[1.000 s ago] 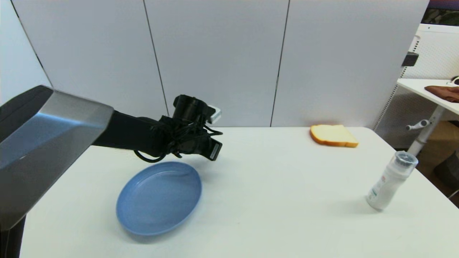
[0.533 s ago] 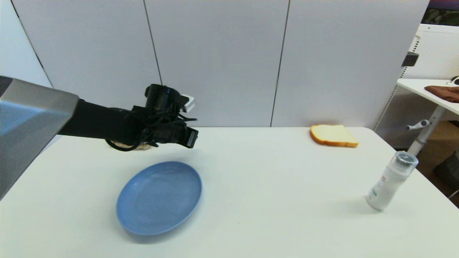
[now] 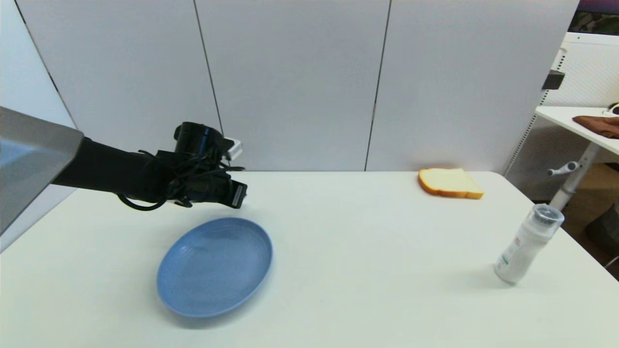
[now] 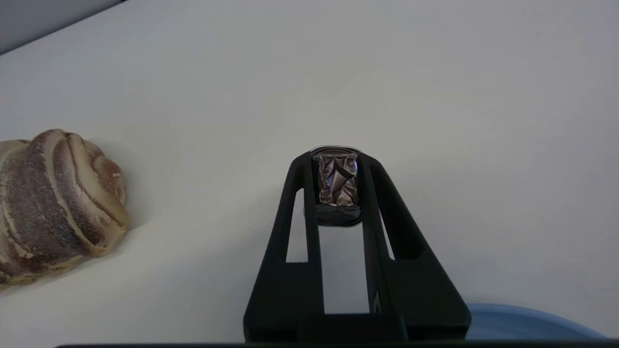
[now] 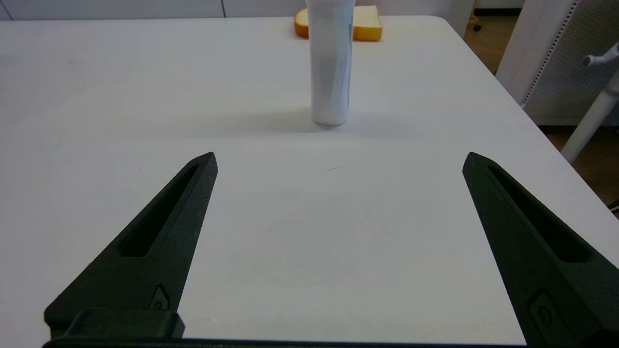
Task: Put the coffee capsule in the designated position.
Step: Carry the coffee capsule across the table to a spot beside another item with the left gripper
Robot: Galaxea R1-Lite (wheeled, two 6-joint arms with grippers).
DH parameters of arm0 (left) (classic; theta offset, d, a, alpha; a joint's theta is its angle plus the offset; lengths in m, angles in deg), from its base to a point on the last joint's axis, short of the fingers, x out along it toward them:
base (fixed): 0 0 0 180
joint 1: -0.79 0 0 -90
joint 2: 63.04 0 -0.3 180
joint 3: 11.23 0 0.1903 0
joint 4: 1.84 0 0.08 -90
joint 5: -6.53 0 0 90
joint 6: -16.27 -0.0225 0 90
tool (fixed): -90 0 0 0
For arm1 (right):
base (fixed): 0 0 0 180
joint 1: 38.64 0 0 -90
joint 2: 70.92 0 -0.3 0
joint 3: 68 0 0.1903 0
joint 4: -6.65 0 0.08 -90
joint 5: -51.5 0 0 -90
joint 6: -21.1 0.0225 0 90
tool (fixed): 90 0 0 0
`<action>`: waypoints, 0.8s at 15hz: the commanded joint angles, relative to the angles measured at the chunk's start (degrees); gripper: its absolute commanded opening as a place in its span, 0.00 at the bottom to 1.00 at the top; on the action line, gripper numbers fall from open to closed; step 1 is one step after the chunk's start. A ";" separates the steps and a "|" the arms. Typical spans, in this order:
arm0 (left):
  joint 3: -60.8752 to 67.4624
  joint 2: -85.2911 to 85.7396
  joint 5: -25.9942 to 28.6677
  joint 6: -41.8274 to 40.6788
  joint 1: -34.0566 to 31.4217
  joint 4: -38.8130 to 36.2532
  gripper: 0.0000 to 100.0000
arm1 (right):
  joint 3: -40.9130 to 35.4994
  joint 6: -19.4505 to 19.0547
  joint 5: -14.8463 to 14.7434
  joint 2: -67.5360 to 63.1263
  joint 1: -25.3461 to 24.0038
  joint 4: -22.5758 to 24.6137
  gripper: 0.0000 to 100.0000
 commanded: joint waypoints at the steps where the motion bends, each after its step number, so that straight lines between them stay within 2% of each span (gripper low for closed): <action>1: 0.65 -0.43 0.01 -0.10 -0.26 -0.14 0.00 | 0.00 0.00 0.04 -0.07 0.00 0.02 1.00; 6: 0.29 -1.40 0.01 -0.10 -0.26 -0.23 0.00 | 0.00 0.00 0.04 -0.07 0.00 0.02 1.00; 7: 0.29 -1.57 0.10 -0.10 -0.26 -0.23 1.00 | 0.00 0.00 0.04 -0.07 0.00 0.02 1.00; 12: 0.47 -0.78 0.10 -0.01 -0.26 -0.58 1.00 | 0.00 0.00 0.04 -0.07 0.00 0.02 1.00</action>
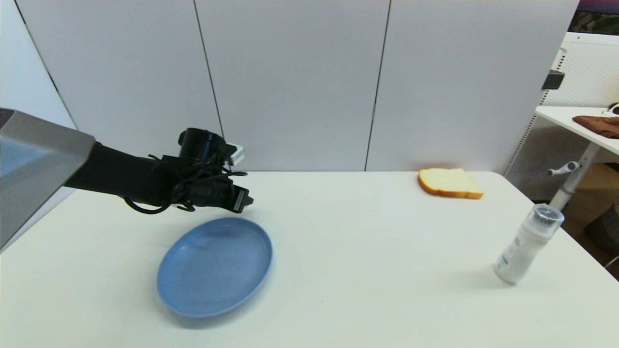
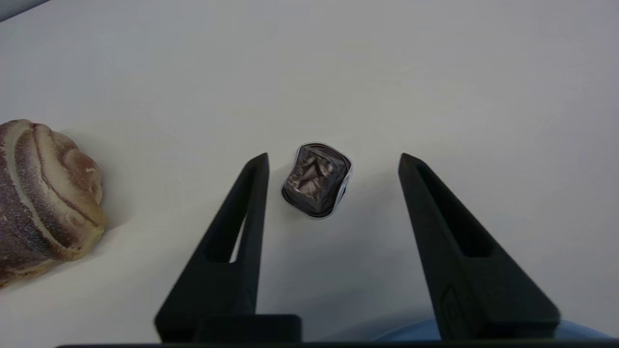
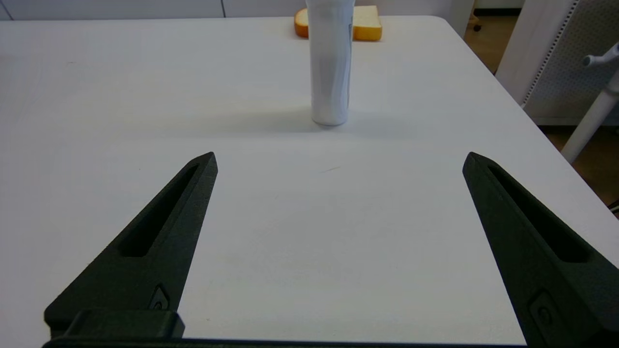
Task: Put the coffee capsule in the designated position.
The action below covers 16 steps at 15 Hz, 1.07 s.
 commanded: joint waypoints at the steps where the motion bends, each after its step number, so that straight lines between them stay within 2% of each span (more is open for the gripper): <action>1: 0.00 1.89 0.03 0.02 0.00 -0.41 1.00 | 0.00 0.02 0.01 -0.07 0.00 -0.02 1.00; 7: 7.65 21.66 0.12 0.20 -1.76 -0.15 1.00 | 0.00 0.02 0.01 -0.07 0.00 -0.02 1.00; 13: 33.49 51.11 0.03 0.02 -4.40 -1.47 1.00 | 0.00 0.02 0.01 -0.07 0.00 -0.02 1.00; 16: 47.90 66.05 0.03 -0.68 -6.24 -7.36 1.00 | 0.00 0.02 0.01 -0.07 0.00 -0.02 1.00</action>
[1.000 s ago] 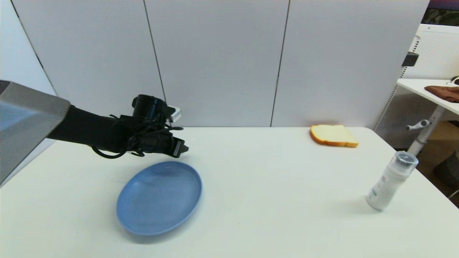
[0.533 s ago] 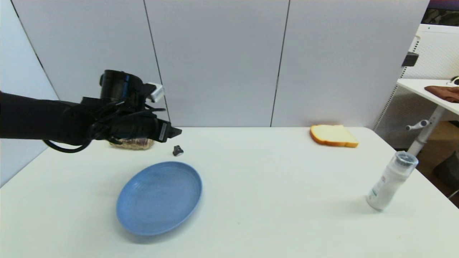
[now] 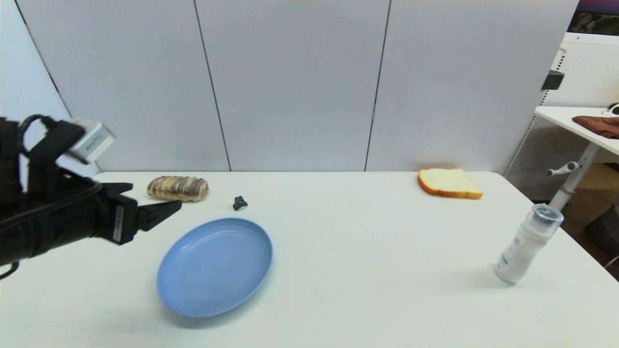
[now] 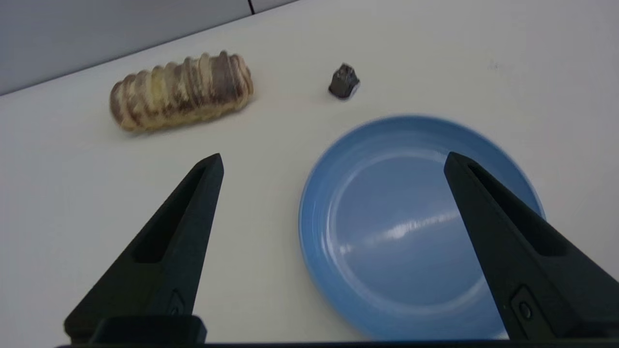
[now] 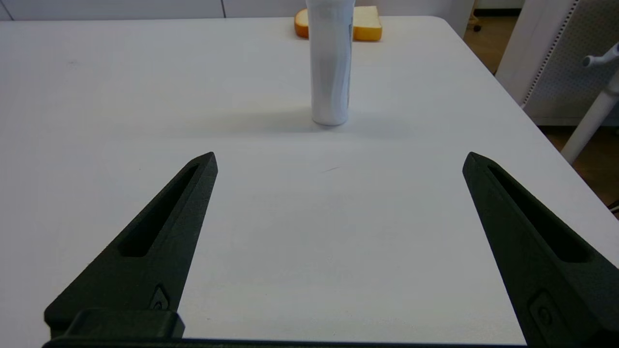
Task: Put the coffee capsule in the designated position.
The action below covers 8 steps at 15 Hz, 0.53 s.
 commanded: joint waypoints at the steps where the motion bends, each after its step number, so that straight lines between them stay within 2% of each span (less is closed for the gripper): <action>1: 22.30 26.19 0.09 -0.75 -3.04 -8.64 1.00 | 0.00 0.00 0.01 -0.07 0.00 0.00 1.00; 3: 31.88 36.48 0.09 -1.89 -6.11 -14.09 1.00 | 0.00 0.00 0.01 -0.07 0.00 0.00 1.00; 5: 39.62 48.34 0.00 -0.57 -8.92 -14.97 1.00 | 0.00 0.00 0.01 -0.07 0.00 0.00 1.00; 6: 42.69 54.41 0.18 0.40 -9.72 -13.91 1.00 | 0.00 0.00 0.01 -0.07 0.00 0.00 1.00; 7: 42.61 58.89 -0.17 1.54 -11.47 -5.83 1.00 | 0.00 0.00 0.01 -0.07 0.00 0.00 1.00; 8: 42.61 63.46 0.18 1.71 -12.53 -2.93 1.00 | 0.00 0.00 0.01 -0.07 0.00 0.00 1.00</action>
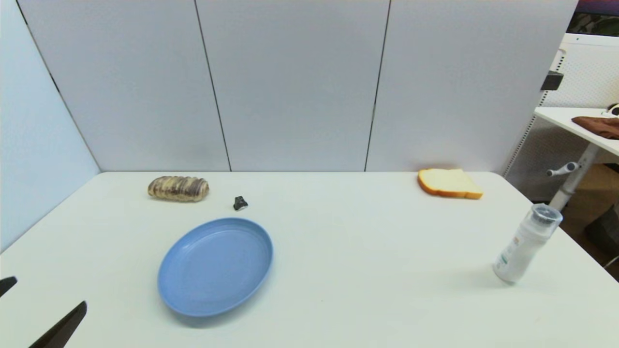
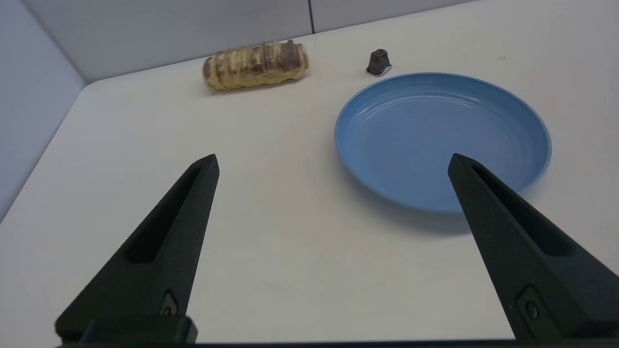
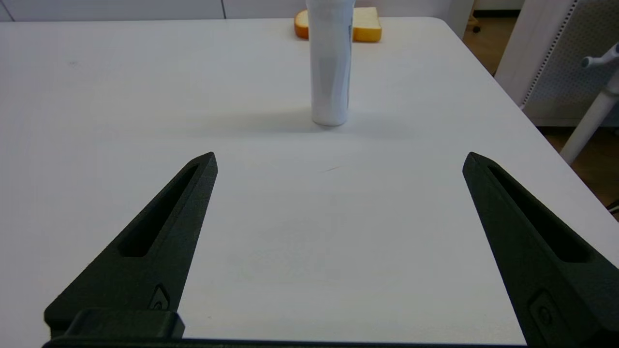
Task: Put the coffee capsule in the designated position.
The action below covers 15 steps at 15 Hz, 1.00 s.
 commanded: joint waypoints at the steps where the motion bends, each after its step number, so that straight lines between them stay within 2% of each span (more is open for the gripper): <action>1: 7.90 29.41 0.08 2.40 -5.84 14.39 1.00 | 0.00 0.00 0.01 -0.07 0.00 0.00 1.00; 2: 7.72 30.91 -0.36 3.01 -5.84 18.96 1.00 | 0.00 0.00 0.01 -0.07 0.00 0.00 1.00; 5: 7.90 30.73 -0.27 2.57 -5.93 17.82 1.00 | 0.00 0.00 0.01 -0.07 0.00 0.00 1.00; 10: 7.90 30.82 -1.24 7.93 -5.93 17.64 1.00 | 0.00 0.00 0.01 -0.07 0.00 0.00 1.00; 15: 7.90 30.82 -1.94 8.46 -5.93 17.56 1.00 | 0.00 0.00 0.01 -0.07 0.00 0.00 1.00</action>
